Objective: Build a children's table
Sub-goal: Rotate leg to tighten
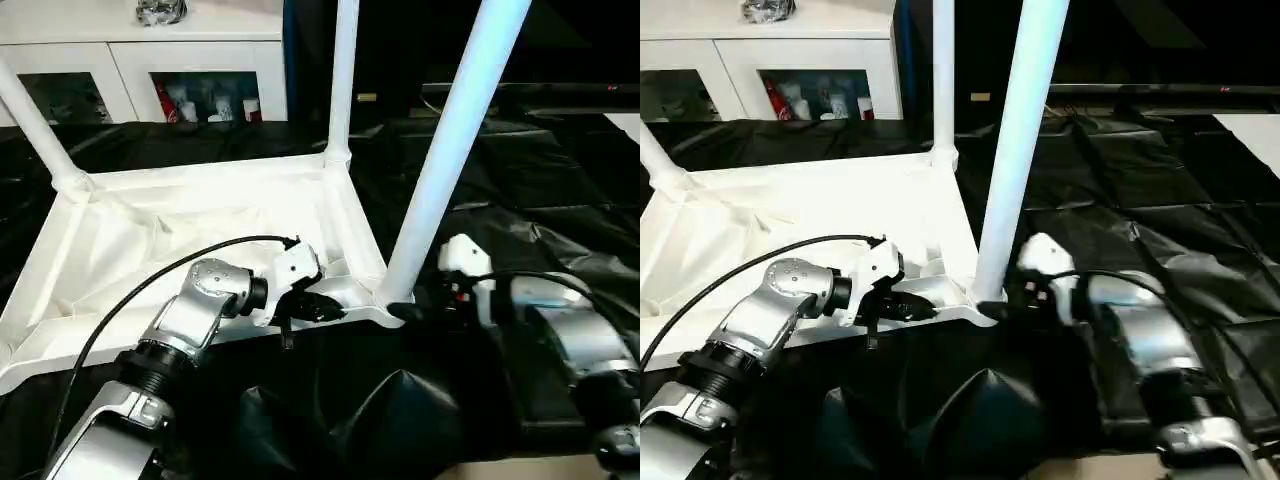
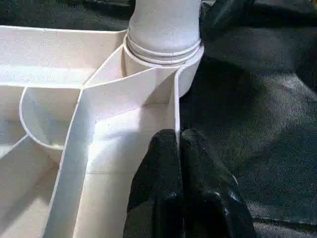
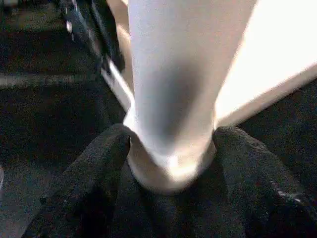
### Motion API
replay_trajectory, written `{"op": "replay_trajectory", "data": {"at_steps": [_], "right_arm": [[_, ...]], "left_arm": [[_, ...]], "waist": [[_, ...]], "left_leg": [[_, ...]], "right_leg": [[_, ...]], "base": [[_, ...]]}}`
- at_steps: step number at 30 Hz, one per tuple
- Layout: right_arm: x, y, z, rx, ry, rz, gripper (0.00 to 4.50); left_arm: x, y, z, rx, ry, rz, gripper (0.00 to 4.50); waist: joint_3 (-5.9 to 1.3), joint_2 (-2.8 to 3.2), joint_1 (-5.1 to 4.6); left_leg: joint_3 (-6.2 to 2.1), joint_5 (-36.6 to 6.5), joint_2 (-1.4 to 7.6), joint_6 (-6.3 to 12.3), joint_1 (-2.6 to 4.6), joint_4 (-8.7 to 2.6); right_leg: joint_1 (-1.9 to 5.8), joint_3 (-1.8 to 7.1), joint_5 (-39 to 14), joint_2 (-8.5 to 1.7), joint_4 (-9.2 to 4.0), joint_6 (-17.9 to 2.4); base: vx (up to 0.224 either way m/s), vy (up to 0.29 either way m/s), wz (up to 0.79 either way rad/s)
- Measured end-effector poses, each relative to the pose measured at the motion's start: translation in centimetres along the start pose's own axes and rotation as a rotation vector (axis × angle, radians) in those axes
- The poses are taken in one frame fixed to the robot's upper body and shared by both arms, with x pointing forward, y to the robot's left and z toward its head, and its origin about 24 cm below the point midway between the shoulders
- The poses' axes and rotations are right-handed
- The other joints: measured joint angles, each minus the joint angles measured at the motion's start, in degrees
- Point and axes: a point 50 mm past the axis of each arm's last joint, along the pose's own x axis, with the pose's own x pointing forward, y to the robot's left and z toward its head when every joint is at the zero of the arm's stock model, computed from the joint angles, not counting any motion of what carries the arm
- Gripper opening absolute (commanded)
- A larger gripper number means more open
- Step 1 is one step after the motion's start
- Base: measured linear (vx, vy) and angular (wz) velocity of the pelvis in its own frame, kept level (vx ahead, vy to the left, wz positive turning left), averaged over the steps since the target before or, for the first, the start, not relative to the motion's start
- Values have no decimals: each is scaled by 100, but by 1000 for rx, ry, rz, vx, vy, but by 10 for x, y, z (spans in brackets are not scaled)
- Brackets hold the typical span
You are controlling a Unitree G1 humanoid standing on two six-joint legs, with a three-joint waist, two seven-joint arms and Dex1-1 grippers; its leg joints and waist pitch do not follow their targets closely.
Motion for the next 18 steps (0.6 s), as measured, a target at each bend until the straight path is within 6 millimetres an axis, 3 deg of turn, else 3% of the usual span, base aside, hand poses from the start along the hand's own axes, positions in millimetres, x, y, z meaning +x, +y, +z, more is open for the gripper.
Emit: {"op": "replay_trajectory", "data": {"at_steps": [5,11,18], "right_arm": [[-14,0,-11,10,64,-14,305],[-21,3,-10,22,65,4,305],[-17,7,-6,18,30,3,305]], "left_arm": [[-1,0,0,7,0,4,0],[0,0,0,17,-3,4,0],[-2,-1,-2,15,1,4,0]], "waist": [[0,1,-9],[2,3,4],[2,4,-9]], "left_leg": [[0,-1,2,-2,1,10],[-1,-2,3,2,-2,17],[-2,-4,4,3,-1,25]], "right_leg": [[0,0,0,0,8,0],[0,0,0,0,10,0],[0,0,1,0,16,0]], "base": [[0,0,0],[0,0,0],[0,0,0]]}}
